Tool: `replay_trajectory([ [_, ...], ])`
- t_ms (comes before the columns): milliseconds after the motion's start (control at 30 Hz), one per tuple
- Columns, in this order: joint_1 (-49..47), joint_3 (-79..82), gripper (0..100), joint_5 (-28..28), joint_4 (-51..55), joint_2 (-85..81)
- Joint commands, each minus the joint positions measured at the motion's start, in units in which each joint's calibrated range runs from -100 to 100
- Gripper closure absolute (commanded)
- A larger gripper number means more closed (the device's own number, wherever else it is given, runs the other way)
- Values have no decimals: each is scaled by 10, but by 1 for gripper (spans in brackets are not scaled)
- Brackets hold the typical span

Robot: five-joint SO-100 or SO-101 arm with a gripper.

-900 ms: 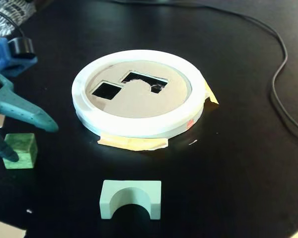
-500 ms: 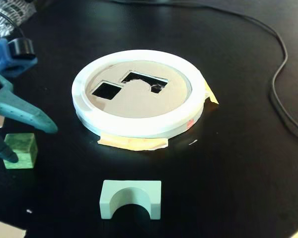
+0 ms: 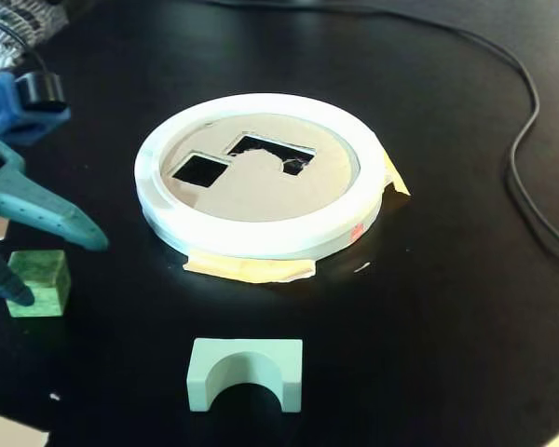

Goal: Pick up the U shape block and drop it in corresponding U shaped hole

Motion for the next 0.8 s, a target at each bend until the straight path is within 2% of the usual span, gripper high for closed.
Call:
replay_trajectory([
  [0, 6, -1, 0, -2, -18, -3],
  [767, -10, -53, 0, -3, -41, -4],
])
